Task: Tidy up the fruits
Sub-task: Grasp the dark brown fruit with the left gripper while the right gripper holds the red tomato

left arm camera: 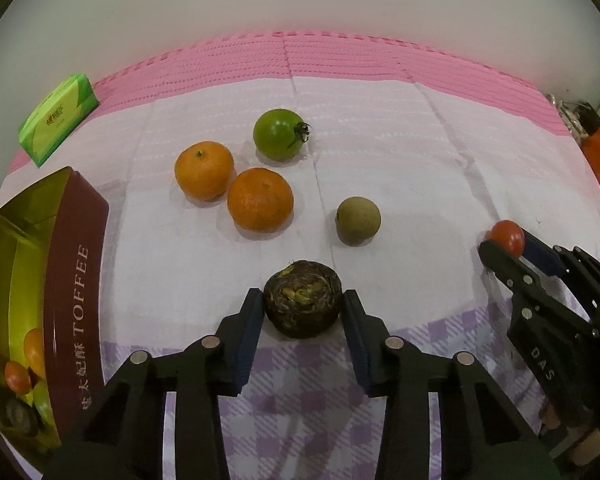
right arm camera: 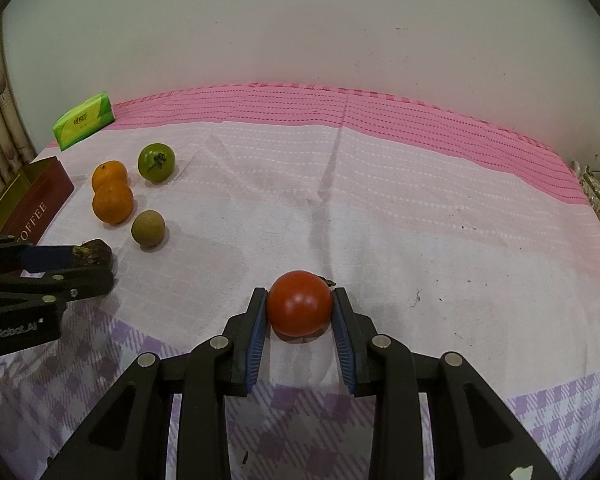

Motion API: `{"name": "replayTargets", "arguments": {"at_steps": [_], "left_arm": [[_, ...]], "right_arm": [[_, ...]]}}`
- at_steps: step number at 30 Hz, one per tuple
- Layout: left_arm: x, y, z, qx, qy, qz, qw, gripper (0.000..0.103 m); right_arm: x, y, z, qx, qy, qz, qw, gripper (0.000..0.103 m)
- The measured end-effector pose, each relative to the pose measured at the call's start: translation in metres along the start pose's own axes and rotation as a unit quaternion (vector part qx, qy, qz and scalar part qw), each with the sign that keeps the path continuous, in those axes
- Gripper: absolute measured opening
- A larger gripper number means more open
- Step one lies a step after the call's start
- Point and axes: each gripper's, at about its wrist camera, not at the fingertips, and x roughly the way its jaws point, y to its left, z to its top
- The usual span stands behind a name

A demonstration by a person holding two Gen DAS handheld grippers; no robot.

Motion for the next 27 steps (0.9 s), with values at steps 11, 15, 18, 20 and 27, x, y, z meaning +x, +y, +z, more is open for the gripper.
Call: {"name": "replayTargets", "arguments": {"at_steps": [11,15,18,20,27], "left_arm": [[-0.015,0.016,-0.01,-0.014,-0.004,-0.014,0.9998,0.04],[-0.029,0.028,-0.013,-0.023,-0.01,-0.005,0.9997,0.04],[-0.042,0.04,-0.014,-0.029,-0.019,0.004,0.9994,0.04],[-0.053,0.05,-0.016,-0.032,-0.025,0.015,0.9991,0.04],[-0.083,0.111,-0.031,-0.059,-0.033,0.053,0.9963,0.04]], "right_arm": [[0.0,0.001,0.001,-0.002,0.0,-0.002,1.0,0.03],[0.0,0.001,0.001,-0.002,0.0,-0.002,1.0,0.03],[0.0,0.001,0.001,-0.002,0.0,-0.002,1.0,0.03],[0.0,0.001,0.001,-0.002,0.0,-0.002,1.0,0.03],[0.001,0.001,0.001,-0.004,0.001,-0.005,1.0,0.03]]}}
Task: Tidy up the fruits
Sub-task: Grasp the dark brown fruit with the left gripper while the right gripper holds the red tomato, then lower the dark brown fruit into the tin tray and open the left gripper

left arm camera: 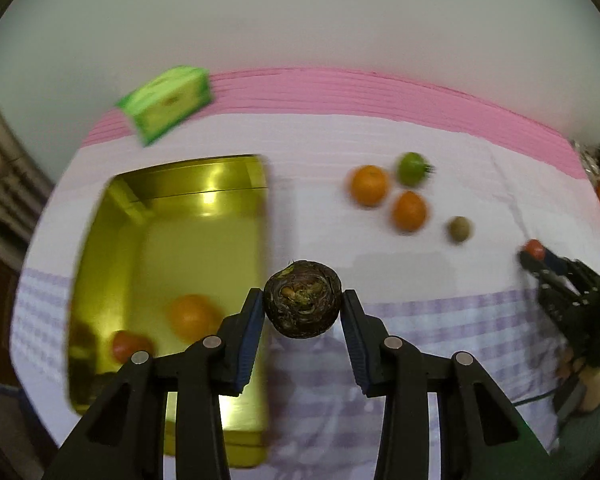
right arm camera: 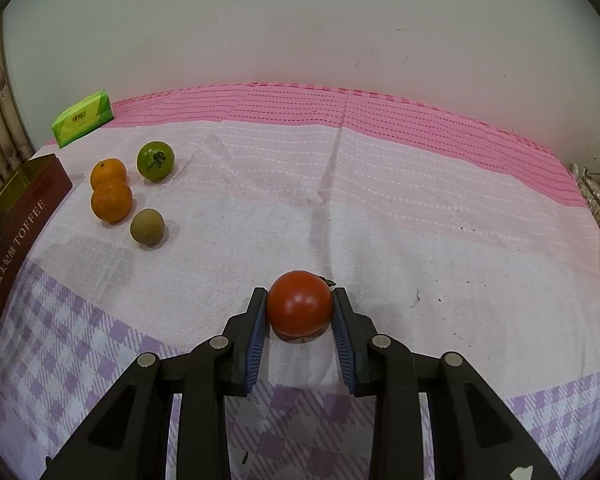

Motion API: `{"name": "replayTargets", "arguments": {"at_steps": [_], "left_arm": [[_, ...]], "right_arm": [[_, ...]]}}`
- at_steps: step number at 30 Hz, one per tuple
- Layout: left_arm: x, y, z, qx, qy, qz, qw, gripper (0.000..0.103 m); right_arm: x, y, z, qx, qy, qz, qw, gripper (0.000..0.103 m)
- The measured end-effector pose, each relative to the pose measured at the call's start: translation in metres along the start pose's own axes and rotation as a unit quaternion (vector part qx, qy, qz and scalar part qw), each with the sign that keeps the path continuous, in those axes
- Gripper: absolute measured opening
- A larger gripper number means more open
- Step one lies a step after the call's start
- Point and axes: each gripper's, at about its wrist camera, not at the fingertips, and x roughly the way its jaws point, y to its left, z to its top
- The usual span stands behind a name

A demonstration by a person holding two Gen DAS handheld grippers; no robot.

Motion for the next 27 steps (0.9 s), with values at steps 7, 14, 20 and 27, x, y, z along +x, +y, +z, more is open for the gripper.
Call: {"name": "replayTargets", "arguments": {"at_steps": [7,14,20,27], "left_arm": [[-0.002,0.071,-0.019,-0.045,0.02,0.04,0.998,0.04],[0.006,0.098,-0.041,-0.058,0.045,0.046,0.9963,0.04],[0.013,0.102,-0.051,-0.06,0.056,0.042,0.9957,0.04],[0.023,0.102,-0.054,-0.056,0.071,0.045,0.9949,0.041]], "right_arm": [[0.0,0.001,0.0,-0.002,0.0,-0.003,1.0,0.03],[0.001,0.002,0.001,-0.007,0.0,-0.007,1.0,0.03],[0.001,0.004,0.0,-0.009,0.0,-0.011,1.0,0.03],[0.001,0.004,0.0,-0.009,0.0,-0.011,1.0,0.03]]}}
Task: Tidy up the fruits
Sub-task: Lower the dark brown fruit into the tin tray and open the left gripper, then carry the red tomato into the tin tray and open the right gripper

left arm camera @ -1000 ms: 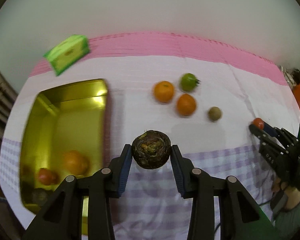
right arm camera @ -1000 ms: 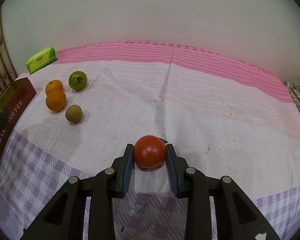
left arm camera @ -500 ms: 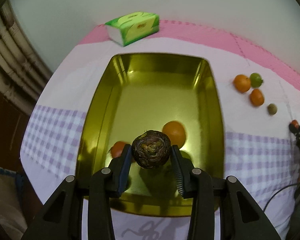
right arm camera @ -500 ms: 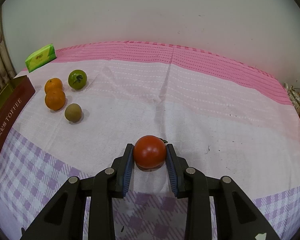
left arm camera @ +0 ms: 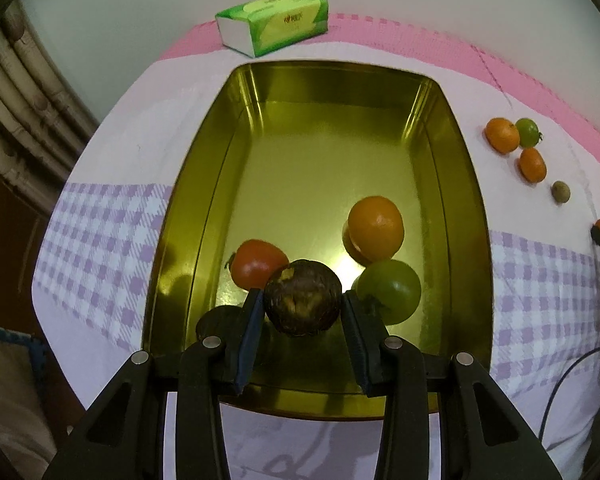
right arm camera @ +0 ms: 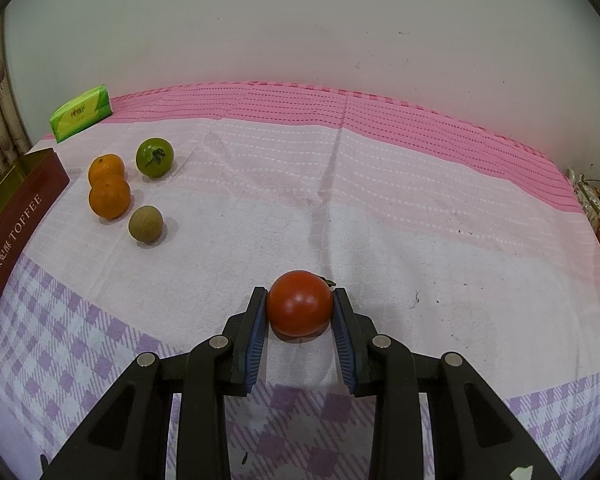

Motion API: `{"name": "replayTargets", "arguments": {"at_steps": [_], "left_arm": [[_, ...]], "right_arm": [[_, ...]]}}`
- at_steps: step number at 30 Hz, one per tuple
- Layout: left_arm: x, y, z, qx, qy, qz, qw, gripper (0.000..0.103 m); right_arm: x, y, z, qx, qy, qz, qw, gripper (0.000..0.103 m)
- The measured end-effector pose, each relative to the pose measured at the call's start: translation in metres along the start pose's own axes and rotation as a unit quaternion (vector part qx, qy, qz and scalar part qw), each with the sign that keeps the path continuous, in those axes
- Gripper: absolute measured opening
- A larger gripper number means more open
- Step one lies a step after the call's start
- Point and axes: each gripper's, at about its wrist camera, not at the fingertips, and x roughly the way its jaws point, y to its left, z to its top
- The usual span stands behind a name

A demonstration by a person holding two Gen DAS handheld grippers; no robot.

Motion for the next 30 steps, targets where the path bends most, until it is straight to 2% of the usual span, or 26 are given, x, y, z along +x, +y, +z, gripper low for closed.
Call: {"name": "replayTargets", "arguments": {"at_steps": [20,23,25,30], "left_arm": [[0.007,0.0,-0.001,0.011,0.013,0.003,0.9999,0.042],[0.005,0.0,-0.002,0.006,0.014,0.0,0.9999,0.044],[0.003,0.001,-0.002,0.003,0.011,-0.001,0.9999,0.051],[-0.011,0.004,-0.002,0.0,-0.01,-0.004,0.9999,0.056]], "right_arm": [[0.0,0.001,0.0,-0.001,0.0,-0.002,1.0,0.03],[-0.001,0.001,0.0,-0.003,-0.001,-0.002,1.0,0.029],[-0.002,0.002,0.0,-0.006,-0.003,-0.004,1.0,0.029],[-0.008,0.008,0.002,-0.021,-0.003,-0.01,1.0,0.029]]}}
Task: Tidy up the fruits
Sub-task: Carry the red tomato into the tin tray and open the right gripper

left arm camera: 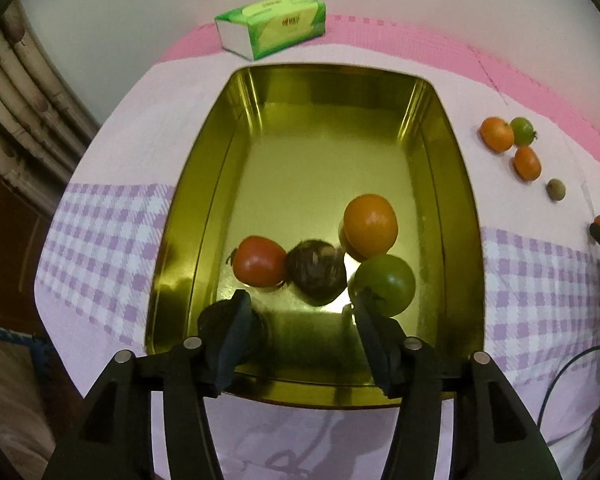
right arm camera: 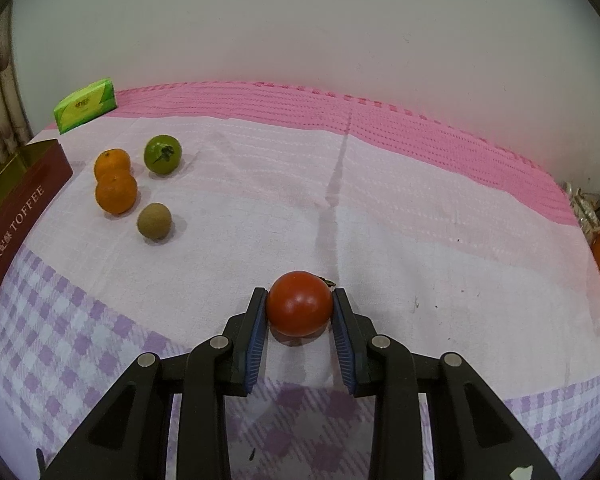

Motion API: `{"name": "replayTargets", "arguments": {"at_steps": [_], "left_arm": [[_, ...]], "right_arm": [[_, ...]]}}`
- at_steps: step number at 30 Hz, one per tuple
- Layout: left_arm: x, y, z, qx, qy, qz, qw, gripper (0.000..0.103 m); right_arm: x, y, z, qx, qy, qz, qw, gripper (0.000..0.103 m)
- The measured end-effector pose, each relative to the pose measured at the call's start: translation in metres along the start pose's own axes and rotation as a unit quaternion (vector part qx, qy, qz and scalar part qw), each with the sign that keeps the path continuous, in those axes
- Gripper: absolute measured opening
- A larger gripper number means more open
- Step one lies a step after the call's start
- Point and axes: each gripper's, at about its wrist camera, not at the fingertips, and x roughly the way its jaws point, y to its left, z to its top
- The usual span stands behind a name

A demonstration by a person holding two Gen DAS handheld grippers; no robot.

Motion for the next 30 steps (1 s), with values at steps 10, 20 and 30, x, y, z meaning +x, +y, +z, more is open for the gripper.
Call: {"name": "replayTargets", "arguments": {"at_steps": [10,20,30], "left_arm": [[-0.05,0.028,-0.002,-0.053,-0.085,0.036,0.9943,0.066],[-0.059,0.074,-0.022,-0.127,-0.076,0.061,0.987,0.067],[-0.054,0.079,-0.023,-0.141,-0.064,0.058,0.9863,0.068]], "right_arm": [[-0.041,0.068,0.031,-0.023,-0.031,0.092,0.995,0.029],[-0.065,0.208,0.052,-0.132,-0.04,0.226,0.964,0.029],[-0.05,0.272,0.042,-0.191,-0.01,0.254,0.948,0.029]]}}
